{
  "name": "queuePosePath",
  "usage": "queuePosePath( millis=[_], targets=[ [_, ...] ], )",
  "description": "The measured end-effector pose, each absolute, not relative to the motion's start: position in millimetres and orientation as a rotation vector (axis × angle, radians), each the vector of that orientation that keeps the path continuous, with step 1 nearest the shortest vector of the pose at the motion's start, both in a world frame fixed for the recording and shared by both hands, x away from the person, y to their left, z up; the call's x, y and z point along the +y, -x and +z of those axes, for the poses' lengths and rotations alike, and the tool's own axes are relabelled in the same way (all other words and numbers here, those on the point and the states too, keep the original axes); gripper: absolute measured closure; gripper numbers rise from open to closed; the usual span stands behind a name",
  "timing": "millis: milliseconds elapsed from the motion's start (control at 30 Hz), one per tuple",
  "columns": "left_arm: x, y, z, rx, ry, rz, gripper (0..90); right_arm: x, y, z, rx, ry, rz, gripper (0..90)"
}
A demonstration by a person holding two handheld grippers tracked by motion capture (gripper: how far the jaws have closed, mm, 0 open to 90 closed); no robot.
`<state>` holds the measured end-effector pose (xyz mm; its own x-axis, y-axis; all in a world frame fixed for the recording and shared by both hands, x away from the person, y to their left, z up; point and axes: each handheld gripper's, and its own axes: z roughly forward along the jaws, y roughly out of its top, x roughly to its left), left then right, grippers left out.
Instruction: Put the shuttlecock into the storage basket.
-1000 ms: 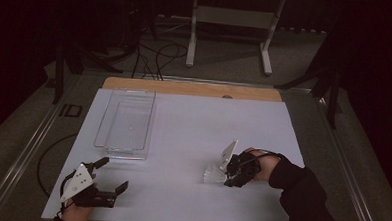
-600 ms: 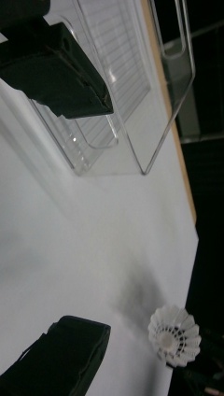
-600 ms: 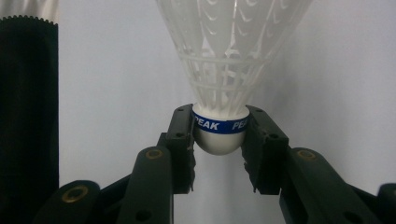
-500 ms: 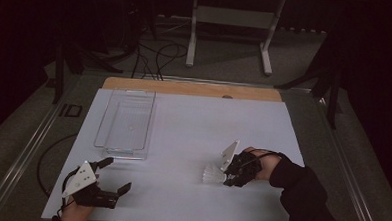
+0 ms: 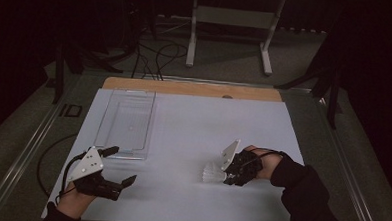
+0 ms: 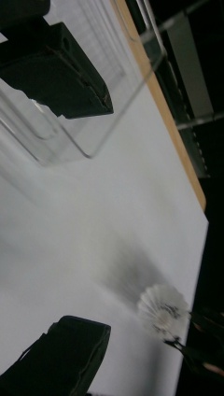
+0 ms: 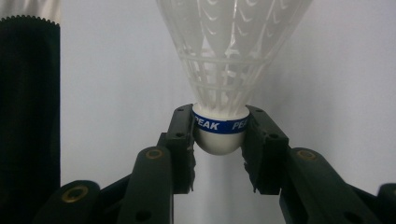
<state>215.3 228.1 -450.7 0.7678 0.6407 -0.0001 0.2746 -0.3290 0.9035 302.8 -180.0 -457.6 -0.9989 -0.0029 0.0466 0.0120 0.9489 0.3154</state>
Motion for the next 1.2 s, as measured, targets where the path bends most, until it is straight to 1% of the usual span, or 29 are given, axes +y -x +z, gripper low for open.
queuePosePath(
  millis=[67, 167, 500, 667, 1000, 1133, 1200],
  targets=[
    [225, -218, -446, 0.691, -1.919, 0.417, 0.0, -180, -302, -457, -3.052, 0.012, -0.494, 65.9],
    [219, -222, -440, 0.674, -1.955, 0.423, 0.0, -180, -302, -457, -3.054, 0.011, -0.495, 65.9],
    [206, -238, -422, 0.670, -1.978, 0.375, 0.0, -179, -301, -456, -3.038, 0.009, -0.487, 65.9],
    [197, -245, -414, 0.677, -2.014, 0.318, 0.0, -177, -300, -456, -3.042, 0.003, -0.481, 65.9],
    [180, -255, -406, 0.671, -2.091, 0.245, 0.0, -176, -299, -455, -3.033, 0.000, -0.471, 65.9],
    [174, -259, -405, 0.668, -2.110, 0.235, 0.0, -176, -299, -456, -3.034, -0.004, -0.473, 65.9],
    [169, -261, -405, 0.675, -2.128, 0.250, 0.0, -175, -299, -457, -3.036, -0.006, -0.475, 65.9]
  ],
)
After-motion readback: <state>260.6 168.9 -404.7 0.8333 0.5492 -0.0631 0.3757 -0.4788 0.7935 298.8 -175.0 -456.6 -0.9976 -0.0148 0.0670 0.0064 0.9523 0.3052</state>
